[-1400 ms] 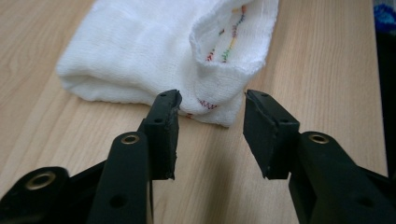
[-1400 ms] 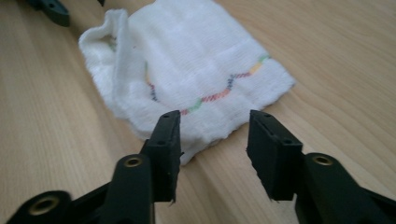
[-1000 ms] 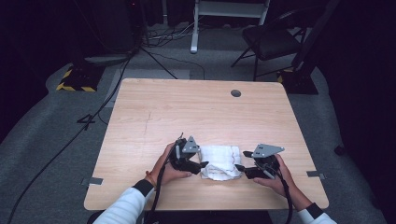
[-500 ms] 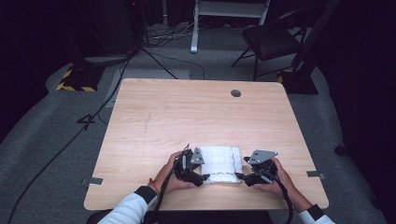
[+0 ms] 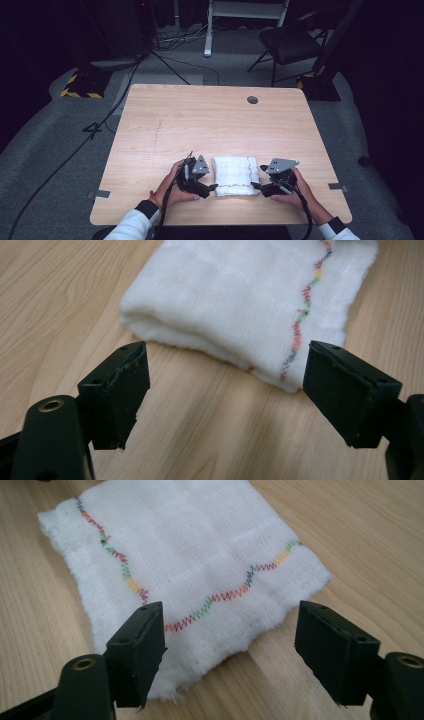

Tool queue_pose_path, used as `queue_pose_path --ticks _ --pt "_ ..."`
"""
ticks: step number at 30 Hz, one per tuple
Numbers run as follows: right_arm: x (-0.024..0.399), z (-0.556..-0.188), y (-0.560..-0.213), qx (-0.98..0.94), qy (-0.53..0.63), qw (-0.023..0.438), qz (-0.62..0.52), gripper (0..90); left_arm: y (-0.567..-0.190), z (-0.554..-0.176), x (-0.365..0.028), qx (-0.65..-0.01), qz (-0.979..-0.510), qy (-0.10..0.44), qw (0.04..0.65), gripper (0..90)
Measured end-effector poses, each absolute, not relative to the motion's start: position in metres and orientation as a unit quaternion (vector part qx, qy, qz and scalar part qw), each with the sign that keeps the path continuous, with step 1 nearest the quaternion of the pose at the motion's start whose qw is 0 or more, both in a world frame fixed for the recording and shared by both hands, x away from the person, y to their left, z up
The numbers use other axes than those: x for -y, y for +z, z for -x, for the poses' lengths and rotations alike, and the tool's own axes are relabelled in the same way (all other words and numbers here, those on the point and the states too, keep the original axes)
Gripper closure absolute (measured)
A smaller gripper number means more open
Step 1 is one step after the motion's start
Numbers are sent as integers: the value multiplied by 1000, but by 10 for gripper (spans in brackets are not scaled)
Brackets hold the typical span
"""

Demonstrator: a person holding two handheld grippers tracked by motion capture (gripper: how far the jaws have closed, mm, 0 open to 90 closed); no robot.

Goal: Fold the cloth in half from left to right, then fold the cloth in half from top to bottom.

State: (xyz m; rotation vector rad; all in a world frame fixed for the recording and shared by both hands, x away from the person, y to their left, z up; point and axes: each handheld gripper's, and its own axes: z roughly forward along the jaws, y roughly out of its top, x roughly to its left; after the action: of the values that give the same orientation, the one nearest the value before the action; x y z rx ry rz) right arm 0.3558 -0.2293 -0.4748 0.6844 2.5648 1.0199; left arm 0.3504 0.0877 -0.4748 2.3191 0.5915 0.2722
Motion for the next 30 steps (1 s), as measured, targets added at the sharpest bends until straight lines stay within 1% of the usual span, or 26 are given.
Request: queue_pose_path --ticks 5,11,15,20,25,27,30 --pt "215 -353 -472 -895 362 146 -216 287 -479 -340 -106 -231 -902 105 349 190" --pt "200 -350 -483 -904 351 128 -208 276 -483 -333 -133 -247 -902 113 335 186" --pt "198 -352 -489 -902 351 120 -218 262 -486 -331 -151 -261 -902 116 324 187" --pt "195 -356 -491 -900 350 121 -231 251 -493 -327 -166 -271 -903 115 313 191" --pt "189 -362 -492 -891 350 135 -254 253 -495 -323 -184 -292 -895 115 316 189" --pt "187 -368 -493 -889 351 141 -260 254 -497 -322 -193 -305 -889 106 324 185" --pt "187 -380 -493 -890 354 134 -255 260 -499 -324 -202 -315 -882 107 334 178"
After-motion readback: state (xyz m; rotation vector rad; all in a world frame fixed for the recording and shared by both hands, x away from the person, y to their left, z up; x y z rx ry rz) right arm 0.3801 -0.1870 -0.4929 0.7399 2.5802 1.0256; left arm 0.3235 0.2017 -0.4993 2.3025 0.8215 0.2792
